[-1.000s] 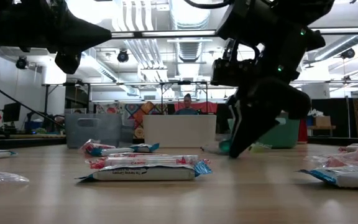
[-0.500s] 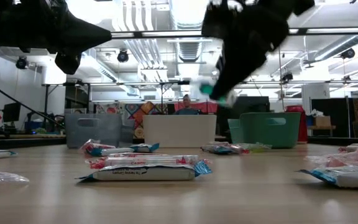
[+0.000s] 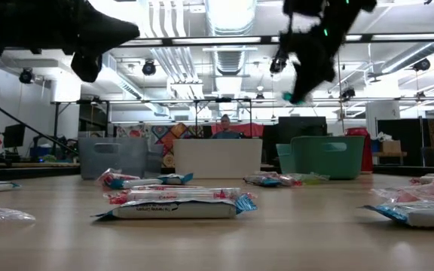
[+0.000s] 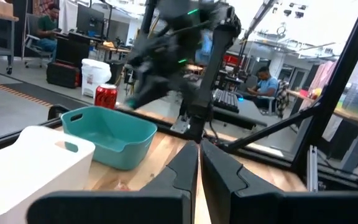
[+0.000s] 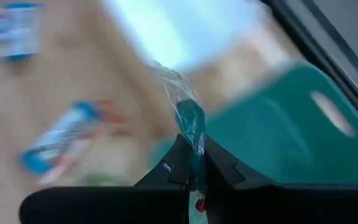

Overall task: Sort candy
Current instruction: Put the transparent candy into the green bin, then put the white chocolate into the gray bin

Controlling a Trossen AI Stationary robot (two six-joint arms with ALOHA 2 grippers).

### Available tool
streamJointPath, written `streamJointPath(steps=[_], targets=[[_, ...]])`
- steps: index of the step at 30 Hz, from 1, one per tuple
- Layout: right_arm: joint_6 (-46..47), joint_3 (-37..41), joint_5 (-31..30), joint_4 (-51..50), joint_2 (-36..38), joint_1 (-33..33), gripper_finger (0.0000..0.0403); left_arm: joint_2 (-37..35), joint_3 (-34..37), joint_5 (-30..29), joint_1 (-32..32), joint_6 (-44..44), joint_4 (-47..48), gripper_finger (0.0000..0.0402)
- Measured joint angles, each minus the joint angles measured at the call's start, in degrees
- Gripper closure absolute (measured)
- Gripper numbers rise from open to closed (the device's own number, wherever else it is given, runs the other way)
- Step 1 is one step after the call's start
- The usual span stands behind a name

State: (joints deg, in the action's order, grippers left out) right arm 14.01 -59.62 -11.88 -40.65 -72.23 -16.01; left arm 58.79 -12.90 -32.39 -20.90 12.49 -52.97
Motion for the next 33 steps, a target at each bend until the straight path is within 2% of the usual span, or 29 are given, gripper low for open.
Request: streamJointPath(steps=[5, 9, 20, 23, 28, 33], targets=[[4.87, 7.2, 0.07, 4.22, 1.82, -10.97, 0.039, 1.48, -1.98, 0.13, -0.01, -2.55, 1.5, 0.0398], [5.56, 11.01, 0.15, 10.0, 1.95, -13.27, 0.0383, 2.64, -2.69, 0.12, -0.01, -4.1, 1.64, 0.0398], [6.77, 11.07, 0.04, 11.28, 2.3, -13.13, 0.027, 4.17, -3.31, 0.09, -0.01, -5.18, 3.09, 0.0398], [8.11, 10.12, 2.72, 11.28, 2.75, -12.46, 0.0246, 3.8, -3.37, 0.38, -0.01, -5.15, 4.49, 0.0398], [9.16, 7.53, 10.16, 11.44, 3.24, -7.94, 0.0228, 2.85, -3.39, 7.41, -0.01, -1.83, 12.28, 0.0398], [9.69, 4.48, 12.26, 10.89, 3.24, -0.55, 0.0232, 0.74, -3.39, 12.58, -0.01, 9.78, 19.98, 0.0398]])
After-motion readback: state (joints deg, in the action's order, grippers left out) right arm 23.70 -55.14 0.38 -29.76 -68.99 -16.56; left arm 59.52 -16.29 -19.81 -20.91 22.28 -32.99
